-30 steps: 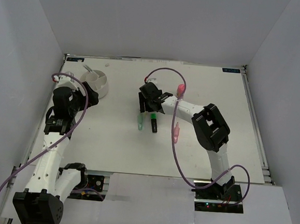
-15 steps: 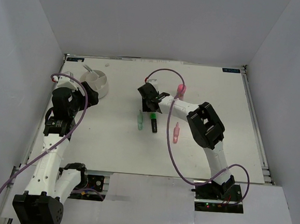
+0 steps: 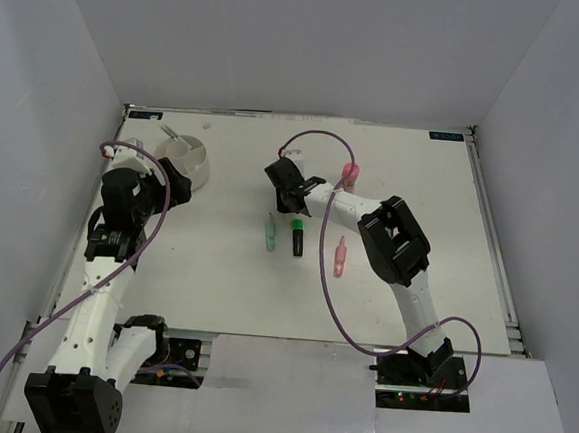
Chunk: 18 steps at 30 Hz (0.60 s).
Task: Sort the stationery into containers
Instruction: Pick up the pen from the center of the board.
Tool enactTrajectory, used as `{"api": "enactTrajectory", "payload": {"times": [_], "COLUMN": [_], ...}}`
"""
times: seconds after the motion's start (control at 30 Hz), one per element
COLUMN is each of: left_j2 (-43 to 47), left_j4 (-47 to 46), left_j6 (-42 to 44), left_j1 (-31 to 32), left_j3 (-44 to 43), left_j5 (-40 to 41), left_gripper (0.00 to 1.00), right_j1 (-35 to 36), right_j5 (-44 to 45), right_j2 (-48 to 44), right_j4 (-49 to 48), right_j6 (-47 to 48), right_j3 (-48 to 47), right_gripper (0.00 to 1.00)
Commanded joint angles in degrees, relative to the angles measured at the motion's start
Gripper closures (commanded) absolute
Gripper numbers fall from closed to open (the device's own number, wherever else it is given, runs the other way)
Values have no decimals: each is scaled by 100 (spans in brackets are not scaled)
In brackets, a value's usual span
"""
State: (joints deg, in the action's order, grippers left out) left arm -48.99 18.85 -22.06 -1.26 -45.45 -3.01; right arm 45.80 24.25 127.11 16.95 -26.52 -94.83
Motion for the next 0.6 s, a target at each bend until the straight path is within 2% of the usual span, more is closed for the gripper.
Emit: {"api": "enactTrajectory", "payload": {"times": [0.0,0.13,0.23,0.37,0.57], "left_j2": [-23,-197,-531,-936,-1375], "left_j4": [-66,-83,30,5,-267], "left_j6": [-34,-122,-307,-737,-1519], "left_j1": [29,29,29,29,406], "left_j3": [10,-51,-306,-674,-957], "left_j5": [-218,-577,-1271,-2298,-2854], "left_gripper": [2,2,2,2,2], "right_j1": [-80,-89,-71,-1,245], "right_j5": [1,-254,-491,-1018,-1641], "right_j2": [244,34,-440,-1387,-2839], "right_j4": [-95,-306,-832,-1562,-2739], "right_j6": [120,533,920,1456,2168], "right_j3": [-176,-116,191,990,2203], "right_gripper": [86,89,89,90,90]}}
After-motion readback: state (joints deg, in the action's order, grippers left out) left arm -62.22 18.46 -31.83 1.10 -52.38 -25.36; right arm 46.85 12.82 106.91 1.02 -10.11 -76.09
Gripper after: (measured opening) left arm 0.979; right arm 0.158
